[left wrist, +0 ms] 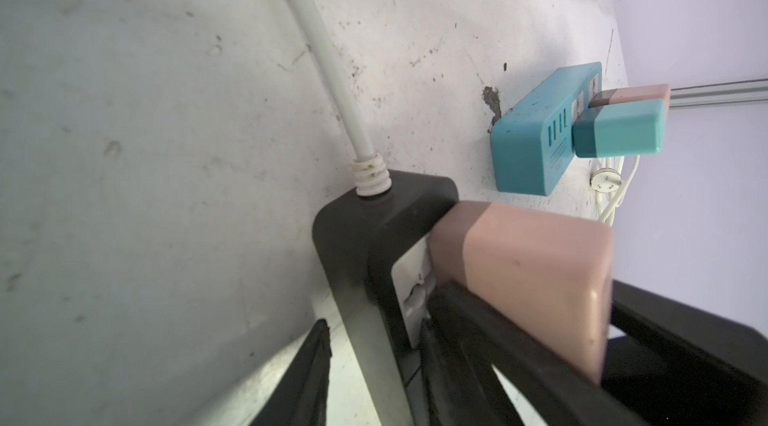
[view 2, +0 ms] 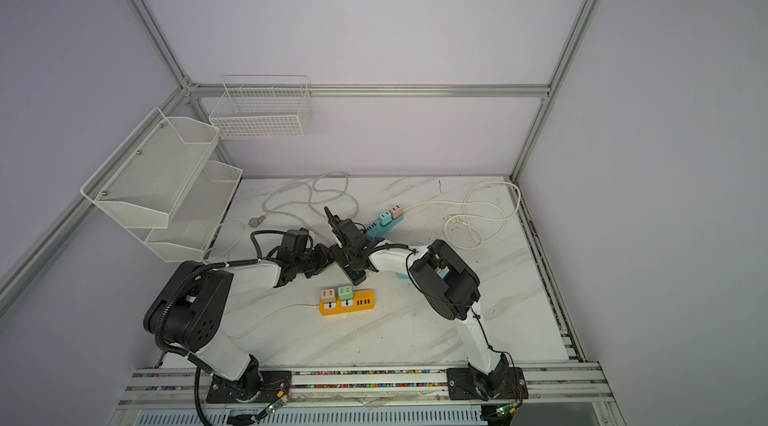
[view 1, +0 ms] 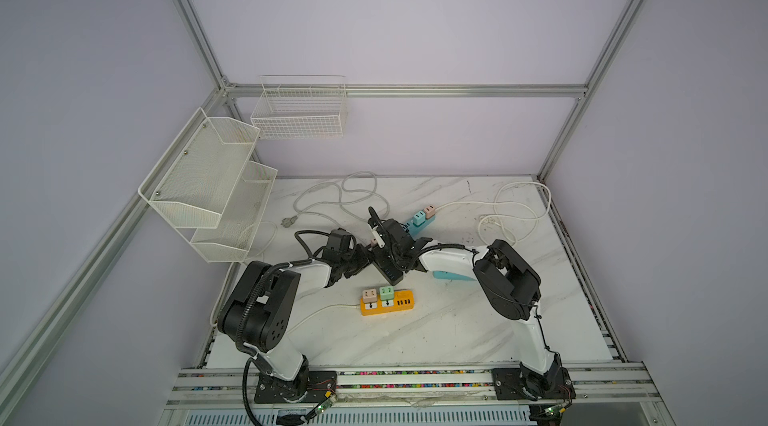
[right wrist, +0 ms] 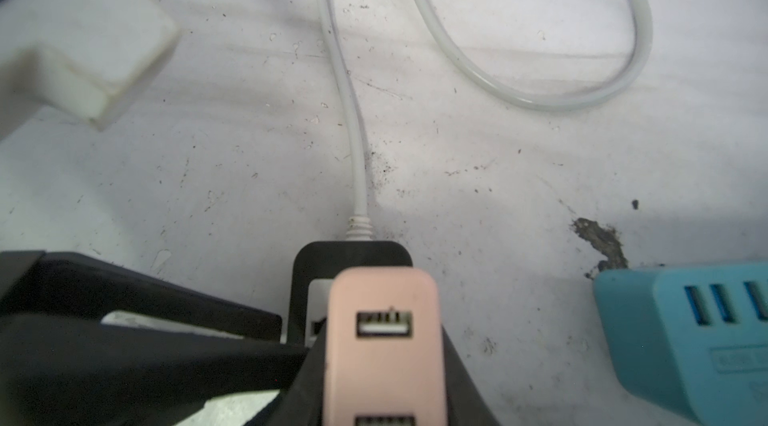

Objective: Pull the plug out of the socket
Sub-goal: 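Pull the pink adapter up with the right gripper while the left holds the strip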

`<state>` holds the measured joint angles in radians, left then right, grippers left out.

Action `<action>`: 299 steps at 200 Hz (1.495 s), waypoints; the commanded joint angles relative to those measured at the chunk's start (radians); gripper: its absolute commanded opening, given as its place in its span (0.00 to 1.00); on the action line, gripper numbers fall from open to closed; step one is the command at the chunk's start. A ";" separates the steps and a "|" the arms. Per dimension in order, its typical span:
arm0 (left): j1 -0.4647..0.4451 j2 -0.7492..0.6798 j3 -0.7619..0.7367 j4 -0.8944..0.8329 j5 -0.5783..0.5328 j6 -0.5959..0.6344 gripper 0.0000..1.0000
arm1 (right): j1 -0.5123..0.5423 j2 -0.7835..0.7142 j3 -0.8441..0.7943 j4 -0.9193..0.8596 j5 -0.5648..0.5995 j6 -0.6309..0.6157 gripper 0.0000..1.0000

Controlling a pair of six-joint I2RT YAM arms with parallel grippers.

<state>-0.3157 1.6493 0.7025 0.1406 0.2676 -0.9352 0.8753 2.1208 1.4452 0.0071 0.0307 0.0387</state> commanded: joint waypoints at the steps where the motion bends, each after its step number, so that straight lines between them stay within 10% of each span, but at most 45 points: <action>1: -0.019 0.009 -0.073 -0.098 -0.077 -0.008 0.36 | 0.022 -0.043 0.029 0.006 -0.077 -0.006 0.10; 299: -0.034 -0.022 -0.072 -0.146 -0.118 -0.028 0.27 | 0.014 -0.094 0.034 -0.026 0.010 -0.042 0.03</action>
<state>-0.3473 1.6176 0.6765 0.1528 0.1989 -0.9600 0.8791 2.1166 1.4799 -0.0406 0.0257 0.0307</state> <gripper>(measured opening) 0.269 0.305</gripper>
